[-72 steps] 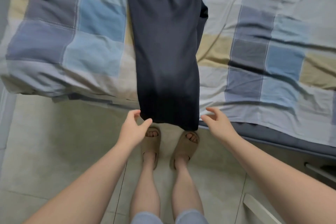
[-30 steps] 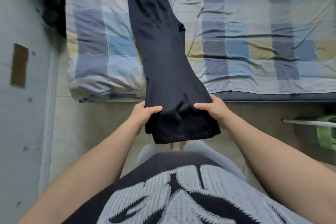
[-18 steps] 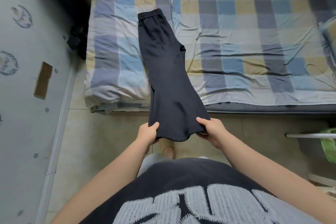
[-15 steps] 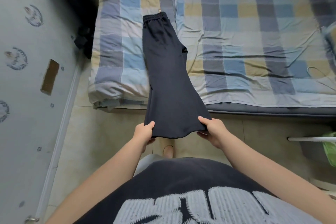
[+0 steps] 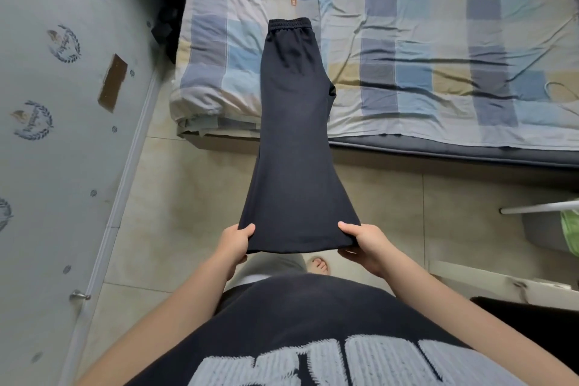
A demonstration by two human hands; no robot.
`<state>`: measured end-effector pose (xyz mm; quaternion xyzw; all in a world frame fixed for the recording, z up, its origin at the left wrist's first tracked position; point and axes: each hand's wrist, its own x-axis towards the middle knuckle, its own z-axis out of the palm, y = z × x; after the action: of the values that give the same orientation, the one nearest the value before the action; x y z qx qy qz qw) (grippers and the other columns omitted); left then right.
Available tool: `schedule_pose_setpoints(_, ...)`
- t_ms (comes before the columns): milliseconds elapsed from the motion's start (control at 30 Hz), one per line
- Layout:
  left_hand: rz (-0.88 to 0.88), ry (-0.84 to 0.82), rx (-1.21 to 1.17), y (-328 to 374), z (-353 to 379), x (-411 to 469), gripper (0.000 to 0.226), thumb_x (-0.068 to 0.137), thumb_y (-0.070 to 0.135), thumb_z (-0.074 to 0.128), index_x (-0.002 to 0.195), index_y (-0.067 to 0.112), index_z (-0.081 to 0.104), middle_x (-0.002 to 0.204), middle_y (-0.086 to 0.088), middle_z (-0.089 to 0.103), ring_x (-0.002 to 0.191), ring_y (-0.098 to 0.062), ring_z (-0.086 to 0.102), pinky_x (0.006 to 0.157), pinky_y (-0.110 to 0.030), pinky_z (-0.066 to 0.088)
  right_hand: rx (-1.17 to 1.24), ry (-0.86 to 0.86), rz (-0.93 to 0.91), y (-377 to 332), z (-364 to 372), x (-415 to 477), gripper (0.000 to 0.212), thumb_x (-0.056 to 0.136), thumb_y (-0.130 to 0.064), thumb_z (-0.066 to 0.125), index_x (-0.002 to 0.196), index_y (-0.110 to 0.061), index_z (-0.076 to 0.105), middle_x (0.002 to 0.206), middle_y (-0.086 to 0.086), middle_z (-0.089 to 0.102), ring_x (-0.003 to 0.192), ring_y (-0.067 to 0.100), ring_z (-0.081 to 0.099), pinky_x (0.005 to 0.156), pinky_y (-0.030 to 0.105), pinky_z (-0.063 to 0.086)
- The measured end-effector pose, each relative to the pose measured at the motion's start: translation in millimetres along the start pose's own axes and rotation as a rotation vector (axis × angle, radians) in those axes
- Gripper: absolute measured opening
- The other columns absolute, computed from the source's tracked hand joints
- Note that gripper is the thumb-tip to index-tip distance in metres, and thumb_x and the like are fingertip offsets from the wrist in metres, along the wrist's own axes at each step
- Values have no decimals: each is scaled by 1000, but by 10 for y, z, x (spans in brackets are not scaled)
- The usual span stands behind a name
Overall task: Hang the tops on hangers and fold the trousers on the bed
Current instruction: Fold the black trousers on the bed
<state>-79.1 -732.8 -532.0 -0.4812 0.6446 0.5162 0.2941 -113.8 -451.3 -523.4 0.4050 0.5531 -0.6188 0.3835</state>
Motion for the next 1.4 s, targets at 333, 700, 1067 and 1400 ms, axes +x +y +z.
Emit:
schedule_pose_setpoints(333,17,14,-82,171,2,-115,19,98,30,59,110,17,63,107,-5,67,98,-29,64,69,-32,40,-31,-11,-40,-135,-44,-98,27,92,-20,71,113,-4,65,102,11,72,82,27,68,78,37,57)
schedule_pose_setpoints(700,14,-5,-478,1655,108,498,11,97,24,61,100,14,61,89,-6,65,67,-20,61,57,-27,43,107,12,-140,-1657,367,380,14,97,-20,63,106,-11,65,101,10,66,85,26,64,80,37,53)
schedule_pose_setpoints(1067,11,-117,-474,4037,-156,1576,12,96,27,59,101,17,63,81,-2,67,59,-14,60,48,-22,44,112,131,-173,-3884,1214,1148,12,98,-22,60,96,-11,63,92,10,64,79,23,63,74,35,54)
schedule_pose_setpoints(1400,25,-99,-363,5436,66,2878,28,95,34,60,119,19,64,100,-1,66,70,-14,66,55,-26,48,207,192,-156,-5230,1555,2402,13,99,-25,60,95,-13,63,86,8,65,83,21,66,81,37,55)
